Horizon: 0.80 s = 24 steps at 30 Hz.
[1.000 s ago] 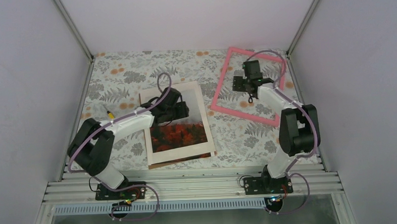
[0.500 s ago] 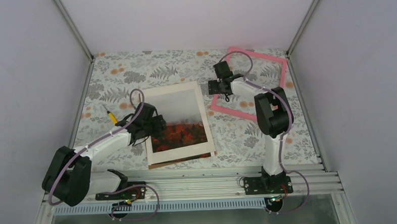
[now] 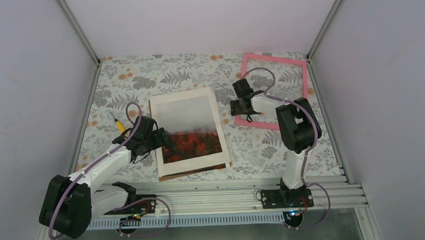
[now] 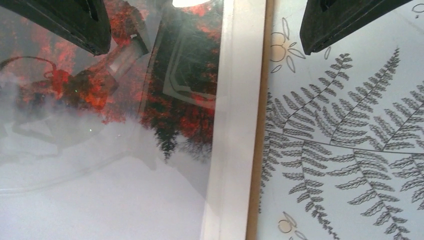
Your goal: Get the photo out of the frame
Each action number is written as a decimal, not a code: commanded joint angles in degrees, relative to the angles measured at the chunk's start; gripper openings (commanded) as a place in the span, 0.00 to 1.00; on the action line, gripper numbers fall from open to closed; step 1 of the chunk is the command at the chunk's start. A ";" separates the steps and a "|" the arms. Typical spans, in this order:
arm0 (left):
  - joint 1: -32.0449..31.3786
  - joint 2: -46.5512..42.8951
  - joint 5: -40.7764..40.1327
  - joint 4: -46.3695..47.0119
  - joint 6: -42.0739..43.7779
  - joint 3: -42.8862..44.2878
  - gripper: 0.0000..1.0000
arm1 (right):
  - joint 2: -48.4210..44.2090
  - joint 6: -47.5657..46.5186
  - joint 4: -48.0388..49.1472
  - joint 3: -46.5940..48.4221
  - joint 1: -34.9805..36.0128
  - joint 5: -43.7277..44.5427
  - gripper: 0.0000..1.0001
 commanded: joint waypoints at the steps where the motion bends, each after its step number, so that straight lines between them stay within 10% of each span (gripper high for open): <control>1: 1.21 -0.94 -0.43 -1.61 0.69 -1.22 0.95 | -3.82 0.25 -2.91 -5.24 -0.33 3.60 0.90; 24: 4.35 0.13 7.21 1.86 1.90 -4.74 0.99 | -23.76 -7.27 -2.68 -18.71 35.42 1.15 1.00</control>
